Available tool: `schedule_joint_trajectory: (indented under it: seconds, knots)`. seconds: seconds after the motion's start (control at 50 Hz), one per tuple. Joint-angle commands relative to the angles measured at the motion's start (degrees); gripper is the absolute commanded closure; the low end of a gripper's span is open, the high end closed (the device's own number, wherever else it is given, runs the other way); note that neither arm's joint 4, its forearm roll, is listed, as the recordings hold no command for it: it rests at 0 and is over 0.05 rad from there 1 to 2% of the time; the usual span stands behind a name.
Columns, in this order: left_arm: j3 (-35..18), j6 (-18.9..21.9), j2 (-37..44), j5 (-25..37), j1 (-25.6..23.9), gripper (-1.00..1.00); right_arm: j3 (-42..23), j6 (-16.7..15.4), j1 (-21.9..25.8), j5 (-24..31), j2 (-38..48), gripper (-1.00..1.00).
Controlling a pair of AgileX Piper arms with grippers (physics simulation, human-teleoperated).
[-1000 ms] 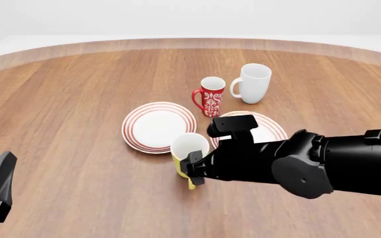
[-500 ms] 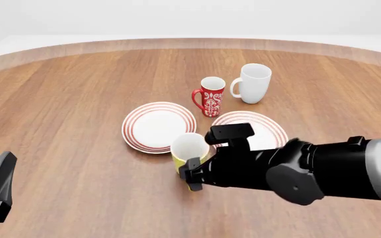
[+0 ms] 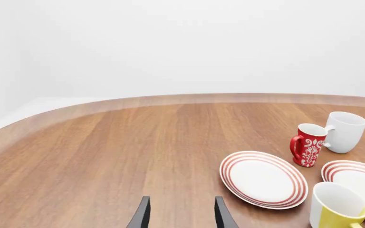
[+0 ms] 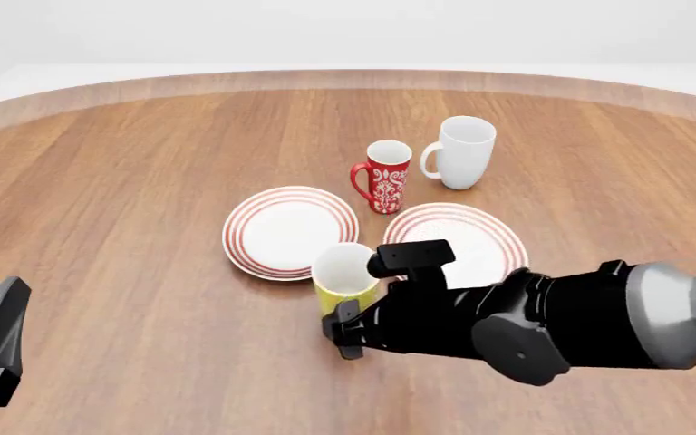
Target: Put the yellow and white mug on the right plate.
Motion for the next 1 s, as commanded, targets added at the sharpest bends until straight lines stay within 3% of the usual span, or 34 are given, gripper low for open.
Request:
schedule_joint_trajectory:
  seconds: [0.02, 0.9, 0.92, 1.0]
  knots:
    - [0.0, 0.0, 0.0, 0.0, 0.0, -1.0, 0.05, 0.56, 0.25, -1.37, 1.54, -1.0]
    - [0.0, 0.0, 0.0, 0.0, 0.0, -1.0, 1.69, 3.16, 1.6, -8.05, 6.65, -1.0]
    - [0.0, 0.0, 0.0, 0.0, 0.0, -1.0, 1.73, 2.98, 1.42, -8.08, 6.55, 1.0]
    - [0.0, 0.0, 0.0, 0.0, 0.0, -1.0, 1.79, 2.84, 1.35, -8.09, 6.4, 1.0]
